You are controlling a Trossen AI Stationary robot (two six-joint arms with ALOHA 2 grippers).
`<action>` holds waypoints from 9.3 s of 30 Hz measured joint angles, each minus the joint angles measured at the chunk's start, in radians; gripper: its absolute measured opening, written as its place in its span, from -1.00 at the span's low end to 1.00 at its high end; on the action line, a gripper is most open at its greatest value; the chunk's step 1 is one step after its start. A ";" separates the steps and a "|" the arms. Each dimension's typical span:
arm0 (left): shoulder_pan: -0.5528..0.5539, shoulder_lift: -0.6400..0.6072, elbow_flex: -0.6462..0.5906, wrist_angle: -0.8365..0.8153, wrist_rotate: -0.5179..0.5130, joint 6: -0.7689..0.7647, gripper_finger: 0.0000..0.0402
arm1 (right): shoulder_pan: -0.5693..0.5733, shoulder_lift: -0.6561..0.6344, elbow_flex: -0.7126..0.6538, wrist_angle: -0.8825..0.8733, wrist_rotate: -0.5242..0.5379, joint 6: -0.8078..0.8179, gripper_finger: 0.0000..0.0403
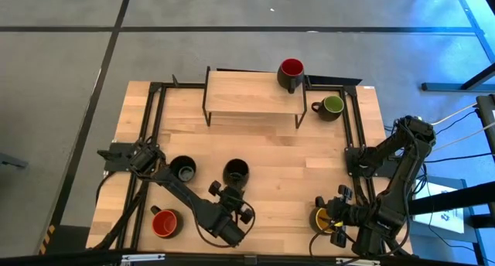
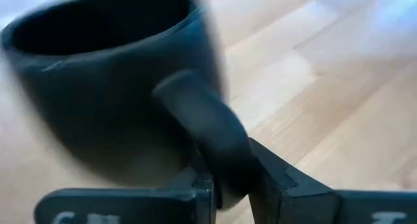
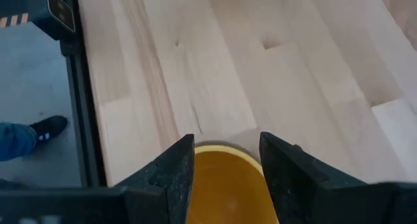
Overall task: Place coffee mugs
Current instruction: Put the black mug on the shelf
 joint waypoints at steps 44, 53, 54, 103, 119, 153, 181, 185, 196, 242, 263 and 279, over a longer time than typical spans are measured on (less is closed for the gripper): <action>0.383 -0.362 0.186 0.124 0.077 0.929 -0.91 | -0.165 -0.217 0.102 -0.358 0.277 -0.018 -0.19; 0.611 -0.362 0.185 0.328 0.491 1.302 -0.91 | -0.297 -0.362 0.028 -0.355 0.329 -0.118 -0.19; 0.630 -0.362 0.185 0.329 0.500 1.326 -0.91 | -0.308 -0.379 0.005 -0.344 0.340 -0.117 -0.19; 1.175 -0.337 -0.413 1.542 1.414 1.478 -0.91 | -0.347 -0.534 -0.307 0.019 0.355 -0.194 -0.19; 1.212 -0.220 -0.413 1.622 1.473 1.516 -0.91 | -0.347 -0.534 -0.307 0.015 0.355 -0.194 -0.19; 1.178 -0.260 -0.412 1.497 1.339 1.555 -0.41 | -0.347 -0.534 -0.306 0.014 0.353 -0.198 -0.19; 1.174 -0.406 -0.413 1.130 1.149 1.660 -0.40 | -0.347 -0.534 -0.306 0.016 0.318 -0.198 -0.19; 1.173 -0.434 -0.413 1.080 1.117 1.661 -0.40 | -0.347 -0.534 -0.306 0.016 0.318 -0.198 -0.19; 1.169 -0.454 -0.413 0.966 1.060 1.662 -0.40 | -0.347 -0.534 -0.306 0.018 0.312 -0.198 -0.19; 1.105 -0.496 -0.413 0.987 0.741 1.600 -0.40 | -0.347 -0.534 -0.306 0.019 0.220 -0.247 -0.19; 1.088 -0.615 -0.412 0.889 0.650 1.611 -0.40 | -0.347 -0.534 -0.306 0.018 0.168 -0.250 -0.19; 1.249 -0.408 -0.231 0.803 0.817 1.707 -0.40 | -0.347 -0.534 -0.306 0.018 0.168 -0.250 -0.19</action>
